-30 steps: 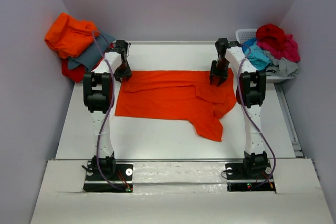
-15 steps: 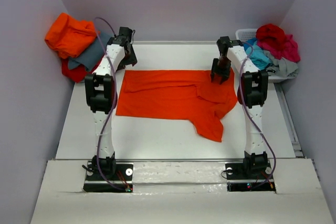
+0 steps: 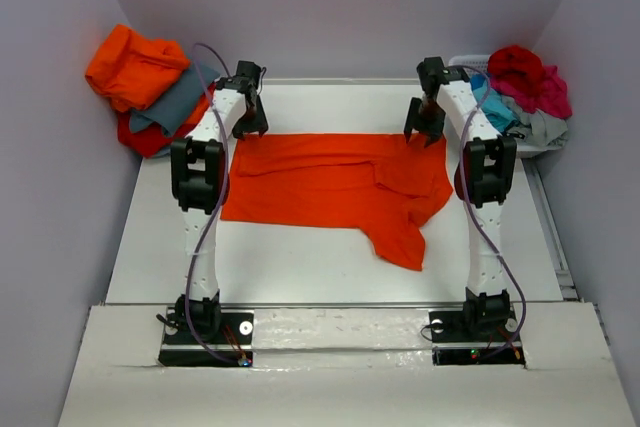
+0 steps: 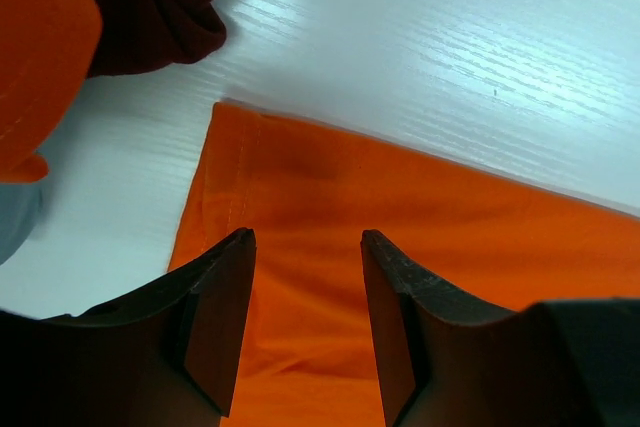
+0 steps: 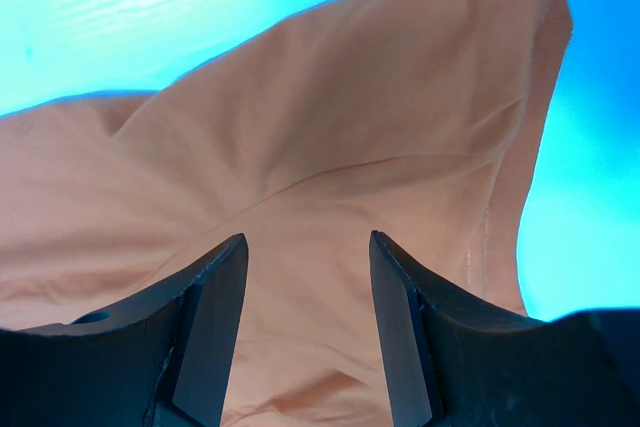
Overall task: Fold and stack the t-shirts
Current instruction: Fold the tshirt
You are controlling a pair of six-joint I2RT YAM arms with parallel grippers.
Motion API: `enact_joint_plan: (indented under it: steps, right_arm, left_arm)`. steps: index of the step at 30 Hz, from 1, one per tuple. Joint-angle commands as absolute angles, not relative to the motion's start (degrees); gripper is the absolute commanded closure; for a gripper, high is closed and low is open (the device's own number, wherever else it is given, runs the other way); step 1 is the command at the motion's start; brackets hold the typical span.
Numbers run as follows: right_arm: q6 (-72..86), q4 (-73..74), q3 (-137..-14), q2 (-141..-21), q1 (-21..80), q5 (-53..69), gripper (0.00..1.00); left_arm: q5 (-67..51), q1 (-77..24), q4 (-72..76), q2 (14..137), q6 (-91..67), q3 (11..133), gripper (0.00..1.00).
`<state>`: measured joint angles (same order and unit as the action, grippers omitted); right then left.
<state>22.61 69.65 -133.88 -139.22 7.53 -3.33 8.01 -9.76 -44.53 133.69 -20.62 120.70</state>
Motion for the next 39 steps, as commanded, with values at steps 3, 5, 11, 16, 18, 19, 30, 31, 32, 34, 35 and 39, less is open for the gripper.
enact_joint_plan:
  steps: [3, 5, 11, 16, 18, 19, 30, 31, 32, 34, 35, 39]
  right_arm:
    - [25.31, 67.15, -135.88, -141.32, 7.21, -6.41, 0.42]
    - [25.84, 66.89, -135.62, -141.68, 7.21, -7.47, 0.42]
    - [28.65, 66.53, -135.26, -143.78, 6.68, -9.14, 0.44]
    - [28.83, 67.94, -137.37, -147.21, 5.63, -5.99, 0.45]
    - [28.04, 68.73, -139.74, -149.41, 5.63, -4.22, 0.44]
    - [27.6, 68.56, -140.18, -149.94, 5.63, -3.09, 0.44]
    - [24.53, 59.42, -140.18, -150.82, 5.1, 2.63, 0.34]
    - [24.0, 58.98, -140.62, -150.65, 5.1, 2.64, 0.33]
    - [22.86, 58.37, -141.15, -150.38, 5.1, 2.46, 0.31]
    - [21.98, 56.96, -141.85, -150.12, 5.1, 1.41, 0.29]
    - [21.71, 56.26, -142.2, -149.86, 5.1, 1.23, 0.29]
    - [21.44, 54.06, -144.67, -149.77, 5.1, 1.41, 0.26]
  left_arm:
    - [6.77, -10.11, -44.91, 135.44, -20.13, 120.58, 0.43]
    - [6.59, -10.11, -45.17, 136.14, -20.21, 120.85, 0.43]
    - [5.89, -10.11, -45.53, 138.07, -20.13, 121.2, 0.42]
    - [5.54, -10.11, -45.79, 139.48, -19.95, 122.69, 0.42]
    - [5.27, -10.11, -45.35, 140.18, -19.78, 123.13, 0.42]
    - [5.27, -10.11, -44.74, 140.53, -19.78, 123.22, 0.42]
    - [5.01, -9.58, -37.36, 142.65, -20.48, 123.84, 0.28]
    - [5.1, -9.58, -36.57, 142.65, -20.65, 124.45, 0.28]
    - [5.01, -9.58, -36.04, 142.65, -20.65, 124.63, 0.27]
    - [4.92, -9.58, -35.6, 142.91, -20.83, 126.2, 0.26]
    - [4.92, -9.58, -35.42, 143.08, -20.92, 126.73, 0.26]
    - [5.19, -9.05, -34.19, 143.44, -21.79, 129.1, 0.25]
